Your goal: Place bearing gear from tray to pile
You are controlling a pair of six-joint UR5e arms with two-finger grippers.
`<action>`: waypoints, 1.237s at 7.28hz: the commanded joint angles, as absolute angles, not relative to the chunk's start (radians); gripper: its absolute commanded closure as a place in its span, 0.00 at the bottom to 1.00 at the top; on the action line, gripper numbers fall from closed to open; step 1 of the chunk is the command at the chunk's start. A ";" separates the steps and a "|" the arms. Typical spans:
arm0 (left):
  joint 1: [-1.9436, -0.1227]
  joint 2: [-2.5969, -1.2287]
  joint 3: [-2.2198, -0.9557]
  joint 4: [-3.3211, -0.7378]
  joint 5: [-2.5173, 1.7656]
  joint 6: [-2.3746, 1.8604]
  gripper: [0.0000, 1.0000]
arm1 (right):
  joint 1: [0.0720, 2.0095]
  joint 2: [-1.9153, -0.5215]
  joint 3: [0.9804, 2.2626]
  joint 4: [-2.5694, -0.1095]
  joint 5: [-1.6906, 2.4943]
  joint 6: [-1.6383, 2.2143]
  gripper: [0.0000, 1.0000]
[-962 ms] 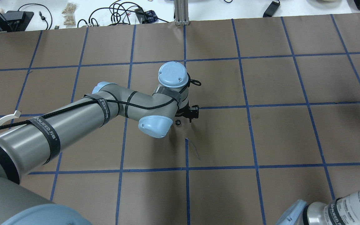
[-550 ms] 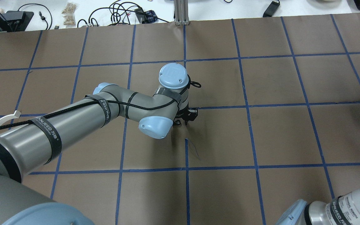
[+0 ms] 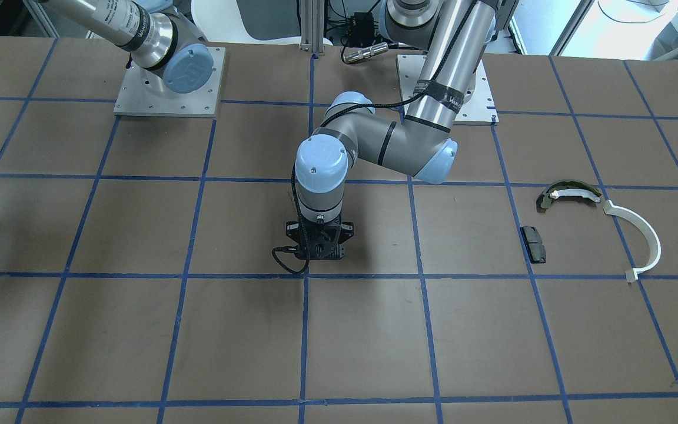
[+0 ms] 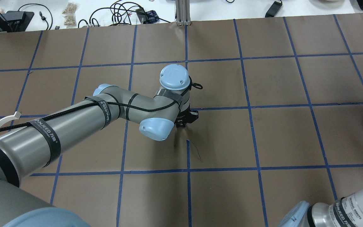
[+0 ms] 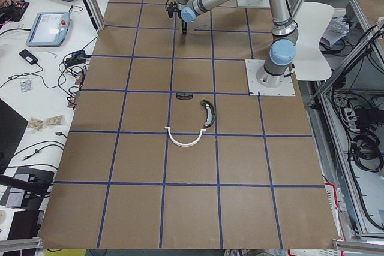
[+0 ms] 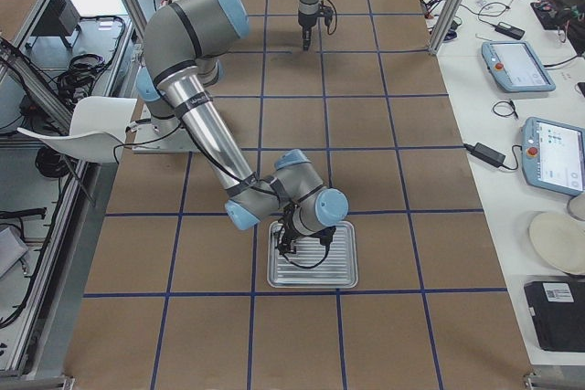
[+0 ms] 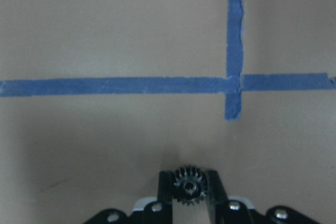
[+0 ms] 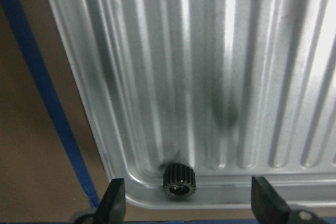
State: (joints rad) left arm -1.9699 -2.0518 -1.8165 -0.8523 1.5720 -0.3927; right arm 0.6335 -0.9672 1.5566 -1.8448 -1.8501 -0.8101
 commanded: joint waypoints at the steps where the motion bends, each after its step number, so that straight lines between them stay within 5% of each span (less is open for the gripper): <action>1: -1.967 -1.978 -1.799 -0.944 1.578 -0.393 1.00 | 0.634 -0.963 1.555 -1.850 -1.856 -0.808 0.21; 6: -1.603 -1.754 -1.850 -1.236 1.761 -0.130 1.00 | 0.634 -0.942 1.552 -1.838 -1.870 -0.778 0.27; 7: -1.526 -1.714 -1.870 -1.258 1.840 0.003 1.00 | 0.634 -0.940 1.551 -1.838 -1.874 -0.778 0.39; 9: -1.269 -1.700 -1.954 -1.197 1.836 0.282 1.00 | 0.634 -0.940 1.551 -1.838 -1.876 -0.778 0.79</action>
